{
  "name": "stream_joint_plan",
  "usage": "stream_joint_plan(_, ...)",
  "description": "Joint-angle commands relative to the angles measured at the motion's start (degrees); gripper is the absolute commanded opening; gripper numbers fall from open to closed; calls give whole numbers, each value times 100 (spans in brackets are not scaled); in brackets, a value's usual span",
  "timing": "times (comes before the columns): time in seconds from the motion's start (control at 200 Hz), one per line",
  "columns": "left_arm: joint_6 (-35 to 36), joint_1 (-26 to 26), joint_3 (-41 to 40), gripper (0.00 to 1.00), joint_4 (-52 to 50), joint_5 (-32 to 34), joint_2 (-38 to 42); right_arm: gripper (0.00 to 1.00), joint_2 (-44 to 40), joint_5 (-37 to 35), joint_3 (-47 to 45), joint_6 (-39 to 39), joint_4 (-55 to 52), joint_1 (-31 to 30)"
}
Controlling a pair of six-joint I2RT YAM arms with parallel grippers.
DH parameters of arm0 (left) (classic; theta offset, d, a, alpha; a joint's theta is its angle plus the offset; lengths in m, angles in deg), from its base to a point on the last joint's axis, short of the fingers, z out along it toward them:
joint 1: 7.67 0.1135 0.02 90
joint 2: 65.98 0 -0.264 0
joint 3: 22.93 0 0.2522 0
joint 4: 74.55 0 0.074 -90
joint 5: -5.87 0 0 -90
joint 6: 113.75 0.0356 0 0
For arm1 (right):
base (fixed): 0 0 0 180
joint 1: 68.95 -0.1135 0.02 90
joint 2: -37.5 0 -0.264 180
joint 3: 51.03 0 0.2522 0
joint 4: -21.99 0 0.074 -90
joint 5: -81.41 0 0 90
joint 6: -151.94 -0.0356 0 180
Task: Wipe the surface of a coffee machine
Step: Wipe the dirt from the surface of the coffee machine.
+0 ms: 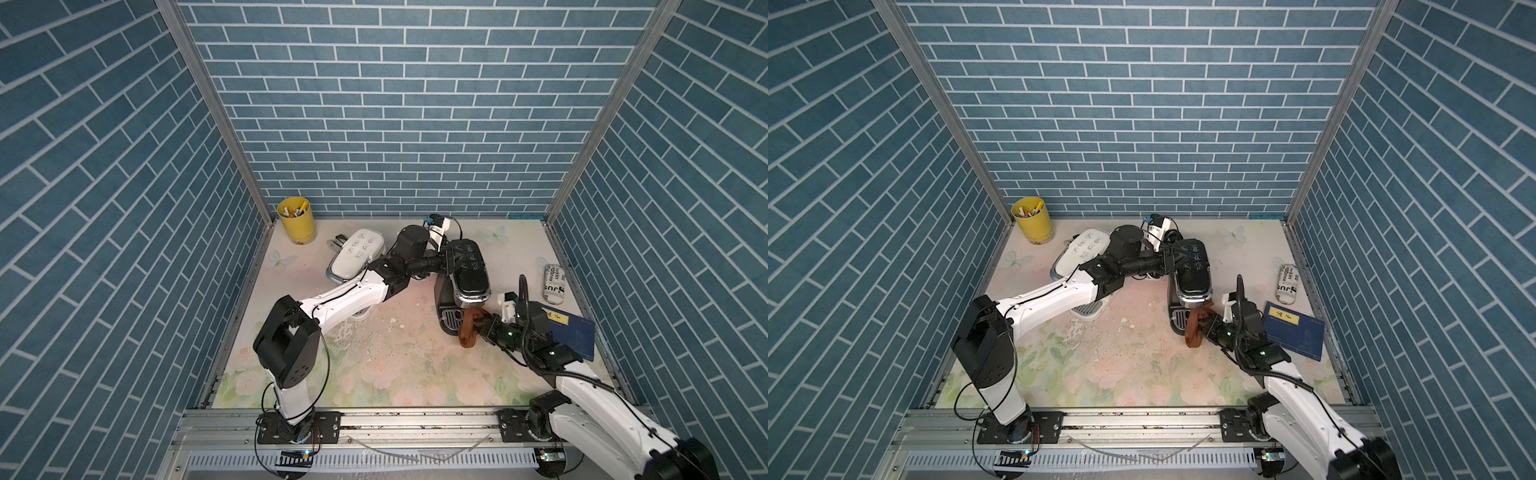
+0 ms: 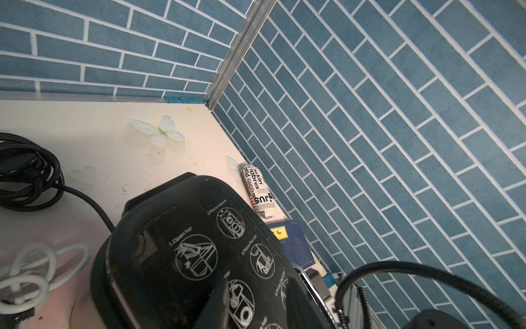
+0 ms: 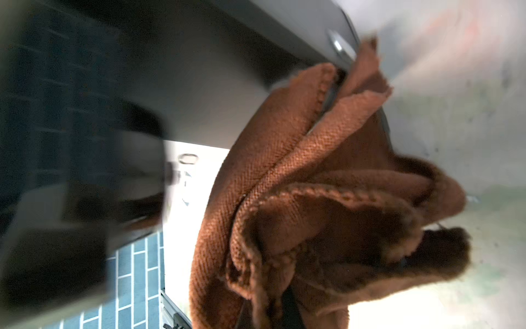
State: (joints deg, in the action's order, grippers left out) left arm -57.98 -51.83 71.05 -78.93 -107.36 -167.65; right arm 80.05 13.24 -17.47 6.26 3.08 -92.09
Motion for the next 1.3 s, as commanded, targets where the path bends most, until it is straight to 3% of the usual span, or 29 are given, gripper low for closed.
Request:
stream_joint_plan(0.0,27,-59,-106,36,-819,-112,-197,0,-647,-303,258,-57,-1000,-34)
stream_joint_plan(0.105,42,-57,-52,36,-849,-116,-216,0,-1150,-356,598,-14,-1605,-33)
stream_joint_plan(0.27,49,-64,22,36,-885,-115,-253,0,-1501,-228,1107,25,-1608,-57)
stream_joint_plan(0.53,18,-58,47,36,-884,-121,-309,0,-1436,-282,1391,267,-1269,-86)
stream_joint_plan(0.835,-30,-66,-94,35,-804,-141,-268,0,-1184,-599,333,207,-815,-81)
stream_joint_plan(1.125,-10,-62,-60,35,-800,-154,-288,0,-1331,-421,1321,471,-1140,-206)
stream_joint_plan(1.29,-14,-65,16,35,-792,-162,-349,0,-1063,-260,1341,435,-1037,-422)
